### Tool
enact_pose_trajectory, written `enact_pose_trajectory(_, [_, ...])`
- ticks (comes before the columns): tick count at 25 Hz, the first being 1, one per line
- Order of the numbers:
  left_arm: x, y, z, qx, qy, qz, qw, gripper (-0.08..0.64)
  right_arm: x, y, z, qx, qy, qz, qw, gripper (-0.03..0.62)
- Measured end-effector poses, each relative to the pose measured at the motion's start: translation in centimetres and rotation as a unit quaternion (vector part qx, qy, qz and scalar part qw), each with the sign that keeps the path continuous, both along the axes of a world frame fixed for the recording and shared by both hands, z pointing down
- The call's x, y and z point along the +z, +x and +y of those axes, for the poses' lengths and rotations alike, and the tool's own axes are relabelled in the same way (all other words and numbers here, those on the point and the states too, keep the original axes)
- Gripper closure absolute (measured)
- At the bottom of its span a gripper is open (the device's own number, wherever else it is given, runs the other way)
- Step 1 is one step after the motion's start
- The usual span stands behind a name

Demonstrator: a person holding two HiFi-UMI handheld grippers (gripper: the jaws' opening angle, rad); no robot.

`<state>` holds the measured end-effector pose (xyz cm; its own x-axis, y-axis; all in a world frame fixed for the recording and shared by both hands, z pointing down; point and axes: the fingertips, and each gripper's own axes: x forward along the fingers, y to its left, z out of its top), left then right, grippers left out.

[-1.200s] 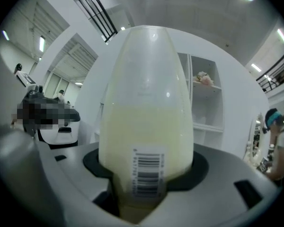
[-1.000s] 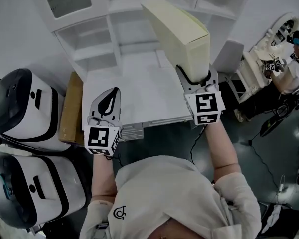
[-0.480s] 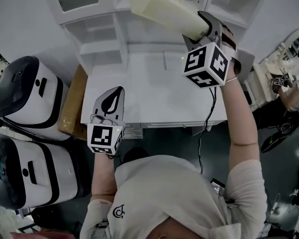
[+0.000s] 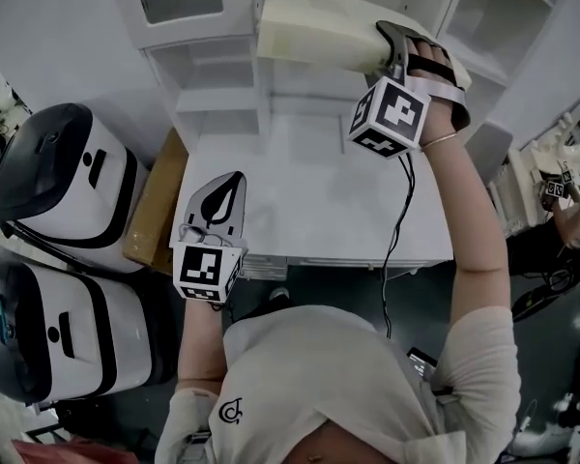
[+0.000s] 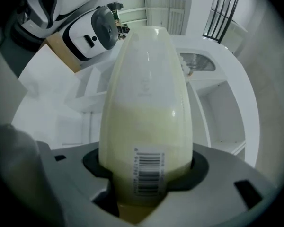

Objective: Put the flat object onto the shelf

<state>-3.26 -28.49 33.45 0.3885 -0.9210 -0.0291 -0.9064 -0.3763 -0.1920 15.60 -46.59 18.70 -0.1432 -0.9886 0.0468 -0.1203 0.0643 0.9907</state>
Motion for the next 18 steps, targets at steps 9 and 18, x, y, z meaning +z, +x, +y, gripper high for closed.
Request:
enact_pose_trajectory(9, [-0.9, -3.5, -5.3, -0.008, 0.009, 0.002, 0.9999, 0.546, 3.0, -1.8, -6.5, 0.016, -0.034, 0.064, 0.997, 0.299])
enact_pose_trajectory(18, [0.8, -4.9, -9.8, -0.003, -0.014, 0.005, 0.9999, 0.546, 4.8, -2.9, -11.7, -0.006, -0.04, 0.069, 0.997, 0.298])
